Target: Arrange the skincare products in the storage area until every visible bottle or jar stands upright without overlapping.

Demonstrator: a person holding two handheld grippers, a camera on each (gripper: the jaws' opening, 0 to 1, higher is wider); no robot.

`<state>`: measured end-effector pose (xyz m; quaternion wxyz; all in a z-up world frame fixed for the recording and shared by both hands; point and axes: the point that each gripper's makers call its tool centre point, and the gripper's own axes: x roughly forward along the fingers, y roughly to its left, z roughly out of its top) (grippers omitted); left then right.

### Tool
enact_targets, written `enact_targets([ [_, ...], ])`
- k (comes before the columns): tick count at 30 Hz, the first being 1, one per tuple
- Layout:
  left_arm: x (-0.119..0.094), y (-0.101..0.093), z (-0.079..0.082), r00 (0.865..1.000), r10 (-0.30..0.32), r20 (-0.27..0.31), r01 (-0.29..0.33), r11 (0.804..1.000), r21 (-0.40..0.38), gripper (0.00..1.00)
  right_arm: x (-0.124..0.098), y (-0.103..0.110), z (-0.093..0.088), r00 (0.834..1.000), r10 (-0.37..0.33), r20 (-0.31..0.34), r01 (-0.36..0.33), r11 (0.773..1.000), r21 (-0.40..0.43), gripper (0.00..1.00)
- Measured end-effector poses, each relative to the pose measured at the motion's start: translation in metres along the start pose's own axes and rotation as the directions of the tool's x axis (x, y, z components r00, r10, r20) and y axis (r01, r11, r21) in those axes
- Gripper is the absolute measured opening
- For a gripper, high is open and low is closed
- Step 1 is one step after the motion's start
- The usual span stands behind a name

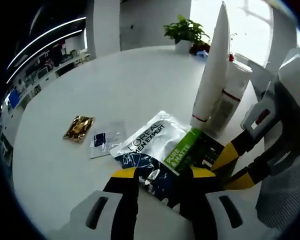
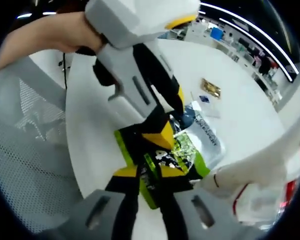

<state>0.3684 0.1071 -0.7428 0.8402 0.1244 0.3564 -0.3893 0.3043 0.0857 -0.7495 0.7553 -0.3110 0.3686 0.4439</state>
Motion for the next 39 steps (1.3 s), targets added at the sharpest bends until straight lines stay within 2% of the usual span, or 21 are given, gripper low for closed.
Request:
enact_targets([
  [4, -0.002, -0.003, 0.008, 0.999, -0.031, 0.038, 0.033, 0.998, -0.049, 0.35, -0.001, -0.001, 0.0, 1.0, 0.007, 0.001, -0.007, 1.0, 0.001, 0.16],
  [5, -0.003, -0.003, 0.008, 0.999, -0.028, 0.037, 0.03, 0.998, -0.048, 0.35, 0.001, 0.002, 0.0, 1.0, 0.024, 0.004, -0.024, 0.999, 0.036, 0.15],
  [10, -0.008, -0.002, 0.013, 0.998, -0.02, 0.055, 0.023, 0.999, -0.049, 0.35, -0.005, 0.001, 0.001, 1.0, 0.022, 0.007, -0.022, 1.0, 0.017, 0.17],
  [13, -0.013, -0.003, 0.018, 0.998, -0.013, 0.069, 0.016, 0.999, -0.04, 0.36, -0.013, -0.002, 0.006, 0.999, 0.02, 0.035, -0.021, 0.999, 0.034, 0.14],
  [20, -0.03, -0.006, 0.024, 0.998, 0.006, 0.058, -0.006, 1.0, 0.006, 0.37, -0.032, -0.004, 0.016, 0.996, 0.005, 0.091, -0.009, 0.999, 0.041, 0.14],
  [27, -0.048, -0.014, 0.036, 0.997, 0.021, 0.081, -0.023, 1.0, 0.02, 0.37, -0.052, -0.006, 0.023, 0.99, -0.021, 0.143, 0.015, 0.999, 0.044, 0.13],
  [39, -0.076, -0.028, 0.04, 0.994, 0.048, 0.095, -0.051, 0.998, 0.036, 0.41, -0.093, -0.008, 0.037, 0.967, -0.069, 0.245, 0.056, 0.997, 0.06, 0.14],
])
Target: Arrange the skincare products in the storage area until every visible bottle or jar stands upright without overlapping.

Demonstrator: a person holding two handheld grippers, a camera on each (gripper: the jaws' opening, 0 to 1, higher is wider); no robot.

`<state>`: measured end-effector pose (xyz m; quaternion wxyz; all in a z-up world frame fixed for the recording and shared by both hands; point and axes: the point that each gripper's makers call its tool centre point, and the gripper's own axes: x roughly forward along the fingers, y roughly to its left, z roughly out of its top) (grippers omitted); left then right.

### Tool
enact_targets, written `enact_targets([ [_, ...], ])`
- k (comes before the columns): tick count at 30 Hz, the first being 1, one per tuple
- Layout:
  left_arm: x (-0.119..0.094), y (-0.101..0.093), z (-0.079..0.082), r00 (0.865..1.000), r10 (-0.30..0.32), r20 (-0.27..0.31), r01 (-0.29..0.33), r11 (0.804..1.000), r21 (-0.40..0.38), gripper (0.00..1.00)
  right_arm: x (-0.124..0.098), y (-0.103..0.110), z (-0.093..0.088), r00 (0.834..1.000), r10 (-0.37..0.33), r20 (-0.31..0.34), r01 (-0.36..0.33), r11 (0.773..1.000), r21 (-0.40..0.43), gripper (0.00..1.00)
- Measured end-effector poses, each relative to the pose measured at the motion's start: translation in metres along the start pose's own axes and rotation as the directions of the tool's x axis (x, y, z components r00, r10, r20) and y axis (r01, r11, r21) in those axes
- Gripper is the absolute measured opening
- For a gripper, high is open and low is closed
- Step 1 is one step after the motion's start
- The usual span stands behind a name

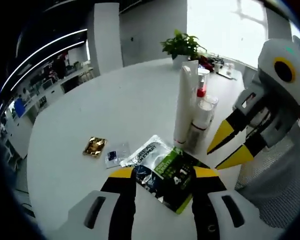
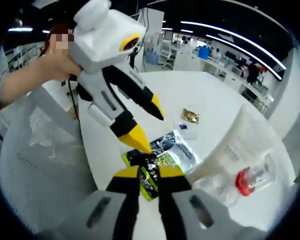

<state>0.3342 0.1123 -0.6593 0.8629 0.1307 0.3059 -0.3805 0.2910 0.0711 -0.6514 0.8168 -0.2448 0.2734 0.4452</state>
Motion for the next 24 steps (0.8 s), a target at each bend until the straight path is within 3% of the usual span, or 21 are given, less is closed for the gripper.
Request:
enact_targets([
  [11, -0.024, -0.002, 0.009, 0.998, 0.048, 0.034, -0.048, 0.999, -0.003, 0.48, -0.034, -0.01, 0.01, 0.995, -0.073, 0.069, 0.071, 0.997, 0.033, 0.22],
  [24, -0.049, -0.001, 0.014, 0.993, 0.095, 0.071, -0.095, 0.995, -0.003, 0.64, -0.065, -0.037, -0.005, 0.977, -0.202, 0.065, 0.196, 0.976, 0.095, 0.41],
])
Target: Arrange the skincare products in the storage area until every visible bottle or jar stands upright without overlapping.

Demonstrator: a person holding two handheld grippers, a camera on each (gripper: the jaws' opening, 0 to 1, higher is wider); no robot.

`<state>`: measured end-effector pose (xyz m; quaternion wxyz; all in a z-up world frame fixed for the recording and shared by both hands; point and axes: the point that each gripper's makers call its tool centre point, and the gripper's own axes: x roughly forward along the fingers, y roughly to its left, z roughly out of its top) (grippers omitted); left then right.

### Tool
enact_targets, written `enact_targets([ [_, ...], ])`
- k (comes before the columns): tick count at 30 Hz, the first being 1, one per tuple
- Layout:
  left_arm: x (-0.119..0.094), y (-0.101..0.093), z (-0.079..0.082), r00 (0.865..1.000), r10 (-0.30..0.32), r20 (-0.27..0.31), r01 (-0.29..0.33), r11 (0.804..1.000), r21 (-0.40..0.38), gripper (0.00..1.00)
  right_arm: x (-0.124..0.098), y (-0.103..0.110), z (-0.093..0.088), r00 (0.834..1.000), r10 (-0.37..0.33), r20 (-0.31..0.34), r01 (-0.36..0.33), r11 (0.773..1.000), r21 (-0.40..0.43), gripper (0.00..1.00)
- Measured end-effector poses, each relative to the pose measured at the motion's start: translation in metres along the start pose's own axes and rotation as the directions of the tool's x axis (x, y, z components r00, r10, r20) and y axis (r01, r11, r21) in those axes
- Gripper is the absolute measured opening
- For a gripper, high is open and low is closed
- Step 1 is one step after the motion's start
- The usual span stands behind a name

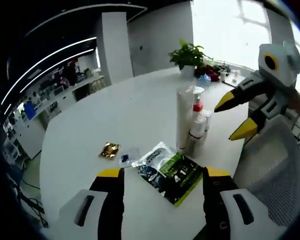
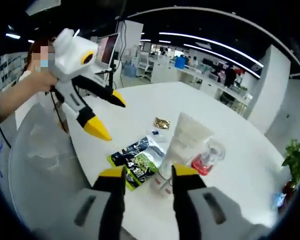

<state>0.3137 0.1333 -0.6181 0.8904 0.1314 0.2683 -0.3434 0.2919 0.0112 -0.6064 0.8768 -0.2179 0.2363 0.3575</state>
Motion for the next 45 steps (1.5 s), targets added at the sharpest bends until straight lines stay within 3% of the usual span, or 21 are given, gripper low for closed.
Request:
enact_targets([
  [12, -0.019, 0.0, -0.004, 1.0, 0.023, 0.009, -0.024, 1.0, 0.005, 0.77, -0.014, -0.019, -0.013, 0.996, -0.088, 0.001, 0.088, 0.994, 0.06, 0.63],
  [32, -0.033, 0.003, -0.018, 0.999, 0.048, 0.0, -0.048, 0.999, -0.007, 0.96, -0.024, -0.025, -0.018, 0.99, -0.134, 0.037, 0.129, 0.986, 0.108, 0.95],
  [45, -0.034, 0.001, -0.024, 0.999, 0.036, -0.011, -0.036, 0.999, -0.007, 0.97, -0.024, -0.019, -0.024, 0.992, -0.117, 0.037, 0.111, 0.985, 0.129, 1.0],
])
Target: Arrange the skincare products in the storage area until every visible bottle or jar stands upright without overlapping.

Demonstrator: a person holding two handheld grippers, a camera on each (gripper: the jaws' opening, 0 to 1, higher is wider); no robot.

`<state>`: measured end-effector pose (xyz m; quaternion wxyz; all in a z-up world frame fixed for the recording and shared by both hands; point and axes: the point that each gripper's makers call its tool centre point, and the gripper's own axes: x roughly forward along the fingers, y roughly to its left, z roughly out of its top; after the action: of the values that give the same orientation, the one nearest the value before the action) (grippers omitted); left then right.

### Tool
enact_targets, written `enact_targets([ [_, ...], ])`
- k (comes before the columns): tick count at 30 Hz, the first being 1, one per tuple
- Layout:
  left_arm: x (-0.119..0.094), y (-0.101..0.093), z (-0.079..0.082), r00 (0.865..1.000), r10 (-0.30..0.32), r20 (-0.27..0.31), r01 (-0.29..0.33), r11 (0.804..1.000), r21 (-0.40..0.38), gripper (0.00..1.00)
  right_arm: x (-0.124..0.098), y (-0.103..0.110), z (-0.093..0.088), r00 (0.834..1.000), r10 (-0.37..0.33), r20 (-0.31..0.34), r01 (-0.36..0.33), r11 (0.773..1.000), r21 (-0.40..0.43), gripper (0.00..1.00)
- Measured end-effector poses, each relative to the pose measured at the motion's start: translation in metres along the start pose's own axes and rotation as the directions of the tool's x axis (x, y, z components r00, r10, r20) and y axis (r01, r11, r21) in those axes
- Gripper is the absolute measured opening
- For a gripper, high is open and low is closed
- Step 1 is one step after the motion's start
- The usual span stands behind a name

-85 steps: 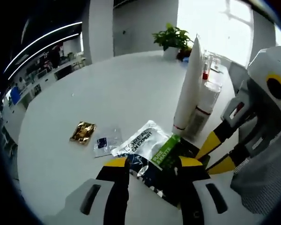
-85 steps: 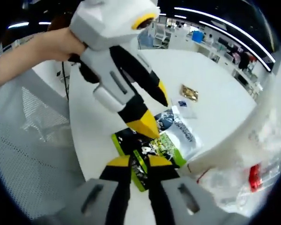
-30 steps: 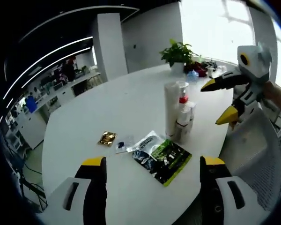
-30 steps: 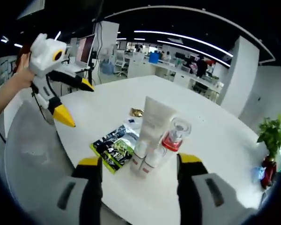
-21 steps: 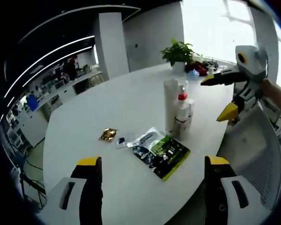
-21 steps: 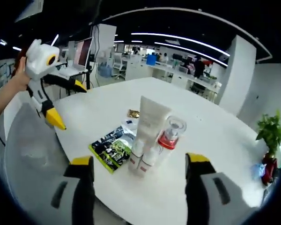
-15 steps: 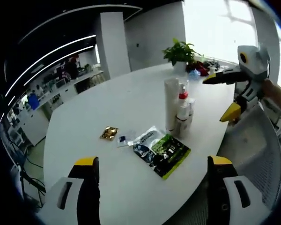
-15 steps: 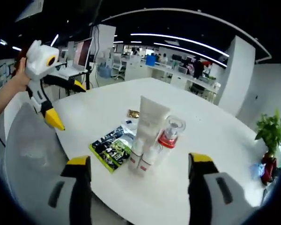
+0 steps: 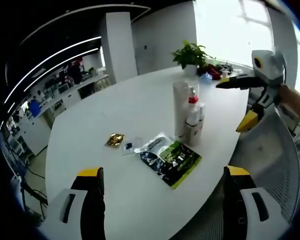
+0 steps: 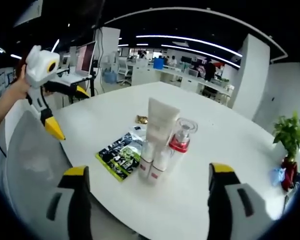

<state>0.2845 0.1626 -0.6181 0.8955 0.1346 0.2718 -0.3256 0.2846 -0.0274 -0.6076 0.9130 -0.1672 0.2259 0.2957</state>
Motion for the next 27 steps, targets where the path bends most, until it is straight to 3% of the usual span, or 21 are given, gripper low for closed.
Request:
enact_targets([
  [5, 0.0, 0.004, 0.001, 1.0, 0.016, 0.01, -0.016, 1.0, -0.008, 0.97, 0.002, 0.002, -0.001, 1.0, 0.009, -0.002, -0.009, 1.0, 0.001, 1.0],
  [20, 0.016, 0.0, -0.005, 0.999, -0.042, 0.013, 0.043, 0.997, -0.061, 0.97, 0.012, 0.006, -0.014, 0.999, 0.046, -0.012, -0.045, 0.997, 0.065, 1.0],
  [27, 0.025, 0.012, -0.002, 1.0, -0.025, 0.016, 0.026, 0.999, -0.048, 0.97, 0.013, 0.015, -0.014, 0.997, 0.077, 0.012, -0.077, 0.995, 0.068, 1.0],
])
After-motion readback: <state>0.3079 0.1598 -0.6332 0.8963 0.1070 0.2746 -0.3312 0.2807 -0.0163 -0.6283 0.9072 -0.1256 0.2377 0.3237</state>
